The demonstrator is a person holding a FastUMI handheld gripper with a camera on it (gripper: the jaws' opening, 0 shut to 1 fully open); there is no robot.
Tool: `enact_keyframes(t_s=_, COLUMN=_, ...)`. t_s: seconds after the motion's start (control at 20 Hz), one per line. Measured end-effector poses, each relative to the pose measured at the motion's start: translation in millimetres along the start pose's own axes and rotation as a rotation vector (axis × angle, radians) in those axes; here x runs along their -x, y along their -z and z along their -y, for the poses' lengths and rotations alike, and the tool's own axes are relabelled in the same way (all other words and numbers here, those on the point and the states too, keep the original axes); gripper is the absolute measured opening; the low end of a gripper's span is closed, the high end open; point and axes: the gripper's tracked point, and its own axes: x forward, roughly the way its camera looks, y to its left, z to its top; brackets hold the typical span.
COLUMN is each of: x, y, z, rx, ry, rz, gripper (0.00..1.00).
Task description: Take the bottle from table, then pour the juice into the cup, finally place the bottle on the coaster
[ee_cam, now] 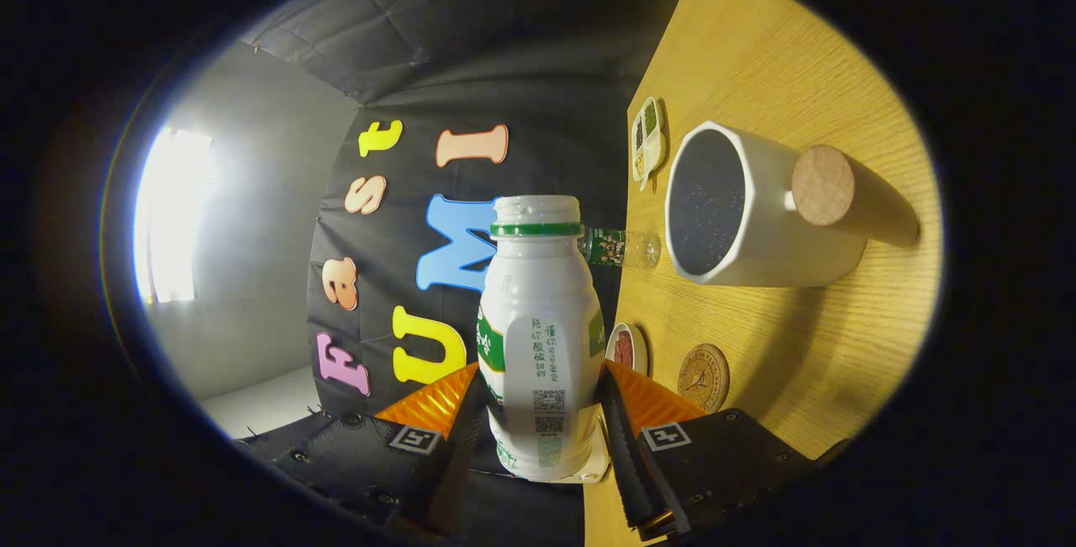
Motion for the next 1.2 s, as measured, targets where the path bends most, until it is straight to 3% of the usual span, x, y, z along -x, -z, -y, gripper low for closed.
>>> enact_keyframes(t_s=0.8, x=-5, y=0, z=-10, rx=-0.172, ry=-0.011, rz=0.029, gripper=0.72)
enact_keyframes(t_s=1.2, x=-7, y=0, z=-12, rx=-0.198, ry=-0.021, rz=0.032, gripper=0.72)
